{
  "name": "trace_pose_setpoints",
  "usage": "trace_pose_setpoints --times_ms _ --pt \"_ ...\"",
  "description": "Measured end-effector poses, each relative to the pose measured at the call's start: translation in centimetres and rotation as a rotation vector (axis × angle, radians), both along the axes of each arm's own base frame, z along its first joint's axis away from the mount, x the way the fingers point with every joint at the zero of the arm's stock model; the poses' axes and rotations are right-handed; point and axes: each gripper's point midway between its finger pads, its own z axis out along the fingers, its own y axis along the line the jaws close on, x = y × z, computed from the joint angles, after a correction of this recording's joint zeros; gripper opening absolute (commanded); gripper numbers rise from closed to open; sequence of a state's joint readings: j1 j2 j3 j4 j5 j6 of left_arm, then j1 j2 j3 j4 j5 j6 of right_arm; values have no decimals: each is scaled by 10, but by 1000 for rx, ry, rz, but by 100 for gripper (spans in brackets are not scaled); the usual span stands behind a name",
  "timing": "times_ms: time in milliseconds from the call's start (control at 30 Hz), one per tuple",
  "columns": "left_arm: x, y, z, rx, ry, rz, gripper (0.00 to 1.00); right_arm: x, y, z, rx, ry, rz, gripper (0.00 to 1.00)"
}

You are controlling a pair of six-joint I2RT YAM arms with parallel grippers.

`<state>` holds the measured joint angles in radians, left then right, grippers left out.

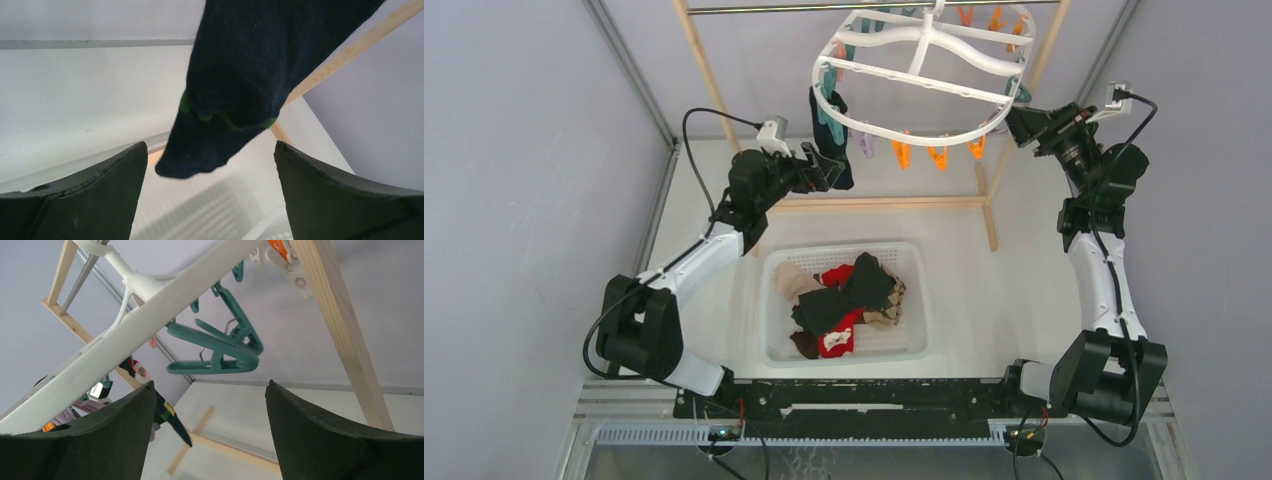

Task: Remove the socks clipped to the hanger
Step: Remove the sock from the hanger.

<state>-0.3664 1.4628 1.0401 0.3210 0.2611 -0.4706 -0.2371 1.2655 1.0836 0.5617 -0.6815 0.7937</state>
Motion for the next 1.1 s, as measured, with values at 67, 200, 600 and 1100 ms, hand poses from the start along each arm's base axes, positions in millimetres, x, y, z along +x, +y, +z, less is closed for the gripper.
trace_pose_setpoints --times_ms 67,200,600,1100 --pt "6 0 -5 -1 -5 -3 100 -4 -1 -7 3 21 2 86" --pt "14 -3 -9 -13 -24 -22 100 -15 1 -17 4 51 11 86" --pt "56 -23 19 -107 -114 -53 93 -57 17 -31 -11 84 56 86" --pt "99 -16 1 -166 -75 89 83 -66 22 -46 -16 125 82 86"
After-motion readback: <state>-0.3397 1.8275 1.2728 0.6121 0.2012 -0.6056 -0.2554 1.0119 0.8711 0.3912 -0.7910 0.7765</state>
